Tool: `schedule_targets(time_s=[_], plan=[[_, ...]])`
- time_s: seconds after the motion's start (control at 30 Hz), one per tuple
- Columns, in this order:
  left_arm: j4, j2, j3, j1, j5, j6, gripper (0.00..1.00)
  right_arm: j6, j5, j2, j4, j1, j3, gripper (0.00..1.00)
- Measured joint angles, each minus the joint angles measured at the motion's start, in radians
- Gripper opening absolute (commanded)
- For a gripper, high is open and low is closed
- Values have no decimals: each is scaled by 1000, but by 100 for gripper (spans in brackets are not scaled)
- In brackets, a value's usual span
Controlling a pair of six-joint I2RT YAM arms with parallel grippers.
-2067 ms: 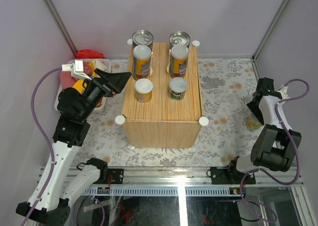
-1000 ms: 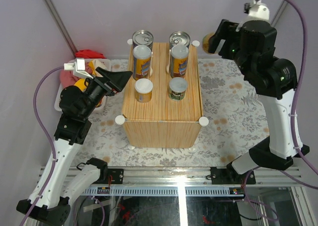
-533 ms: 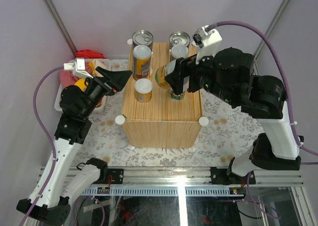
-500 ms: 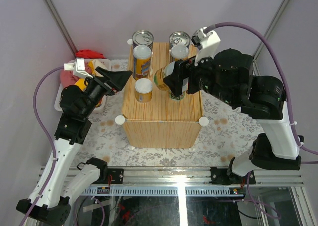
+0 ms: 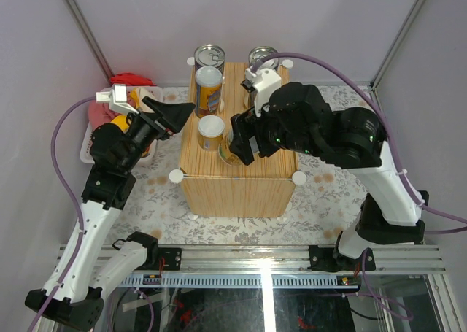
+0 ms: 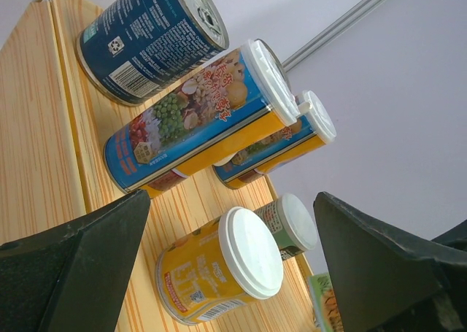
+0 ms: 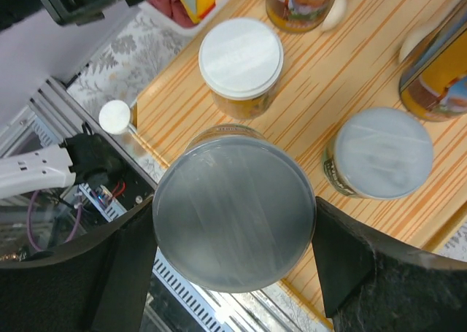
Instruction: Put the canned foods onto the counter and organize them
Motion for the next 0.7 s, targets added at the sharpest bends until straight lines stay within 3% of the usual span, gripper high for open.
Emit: schedule_targets(time_s=[0.7], plan=[[15,11,-18,0,0,-8,94,29,-76,134,-98,1,30,0]])
